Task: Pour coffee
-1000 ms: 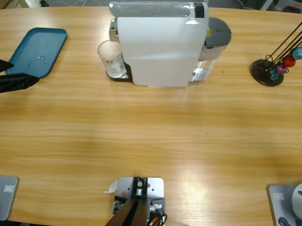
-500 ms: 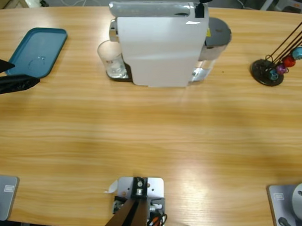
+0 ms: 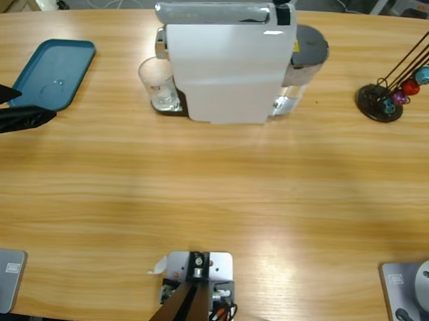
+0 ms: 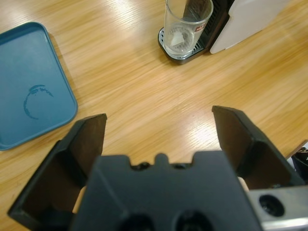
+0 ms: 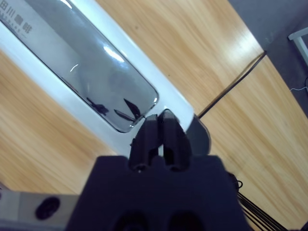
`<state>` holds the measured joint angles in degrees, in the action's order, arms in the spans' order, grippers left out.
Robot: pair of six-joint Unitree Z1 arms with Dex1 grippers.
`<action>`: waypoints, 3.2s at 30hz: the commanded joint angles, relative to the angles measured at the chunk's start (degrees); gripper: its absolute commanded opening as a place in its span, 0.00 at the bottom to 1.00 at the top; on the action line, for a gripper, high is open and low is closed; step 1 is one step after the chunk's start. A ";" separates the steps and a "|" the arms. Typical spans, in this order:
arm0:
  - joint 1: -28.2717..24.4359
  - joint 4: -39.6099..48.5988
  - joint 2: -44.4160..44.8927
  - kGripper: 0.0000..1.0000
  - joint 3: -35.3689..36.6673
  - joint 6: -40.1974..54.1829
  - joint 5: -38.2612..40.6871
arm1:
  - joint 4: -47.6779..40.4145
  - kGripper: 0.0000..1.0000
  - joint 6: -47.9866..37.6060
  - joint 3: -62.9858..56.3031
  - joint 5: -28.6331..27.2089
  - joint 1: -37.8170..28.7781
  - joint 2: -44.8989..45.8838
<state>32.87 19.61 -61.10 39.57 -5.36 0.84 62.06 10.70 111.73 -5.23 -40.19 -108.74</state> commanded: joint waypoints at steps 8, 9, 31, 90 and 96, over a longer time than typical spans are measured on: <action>0.65 -0.63 0.85 0.95 -2.10 0.87 1.18 | 0.92 0.00 0.83 -0.93 -1.01 1.45 -0.86; 0.63 -0.63 0.90 0.95 -2.10 0.87 1.18 | 0.94 0.00 0.88 -0.99 -1.05 1.69 -0.67; 0.67 -0.63 0.81 0.95 -2.04 1.05 1.80 | 1.30 0.00 1.34 -2.48 -2.57 2.17 2.62; 0.65 -0.63 0.90 0.95 -2.04 1.40 2.39 | 1.94 0.00 1.52 -0.57 -2.33 0.90 -1.23; 0.70 -0.63 0.81 0.95 -2.04 1.40 2.41 | 1.66 0.00 1.52 -0.14 -2.15 0.90 -2.09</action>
<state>32.87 19.60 -61.10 39.57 -4.46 2.30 63.59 11.37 111.68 -6.77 -39.67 -107.33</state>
